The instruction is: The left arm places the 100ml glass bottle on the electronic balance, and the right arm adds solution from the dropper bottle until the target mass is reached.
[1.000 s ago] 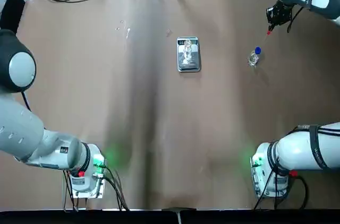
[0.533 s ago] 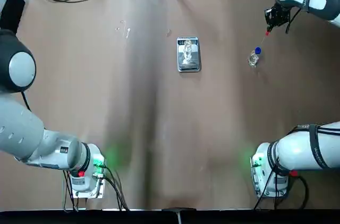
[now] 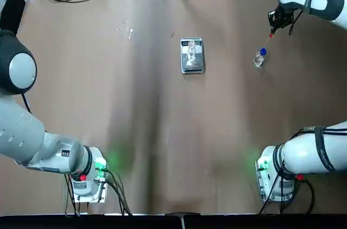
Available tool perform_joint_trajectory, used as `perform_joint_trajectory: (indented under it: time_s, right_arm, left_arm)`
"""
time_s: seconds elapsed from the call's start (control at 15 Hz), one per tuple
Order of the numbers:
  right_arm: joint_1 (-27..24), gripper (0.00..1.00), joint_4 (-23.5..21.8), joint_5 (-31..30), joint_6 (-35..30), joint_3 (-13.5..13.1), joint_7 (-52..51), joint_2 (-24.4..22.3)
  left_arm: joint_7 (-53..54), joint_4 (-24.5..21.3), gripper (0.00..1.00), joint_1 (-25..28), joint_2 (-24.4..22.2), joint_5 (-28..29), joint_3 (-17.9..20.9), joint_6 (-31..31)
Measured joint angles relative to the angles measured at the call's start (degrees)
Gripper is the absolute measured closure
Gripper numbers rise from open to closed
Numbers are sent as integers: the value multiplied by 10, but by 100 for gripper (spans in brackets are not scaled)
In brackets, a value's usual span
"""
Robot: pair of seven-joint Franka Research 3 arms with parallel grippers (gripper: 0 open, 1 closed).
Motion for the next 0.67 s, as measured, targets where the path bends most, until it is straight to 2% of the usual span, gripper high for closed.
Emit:
perform_joint_trajectory:
  time_s: [0.67]
  right_arm:
    - [0, 96, 0, 0, 4, 0, -1, 5]
  left_arm:
    - [0, 0, 0, 0, 0, 0, 0, 0]
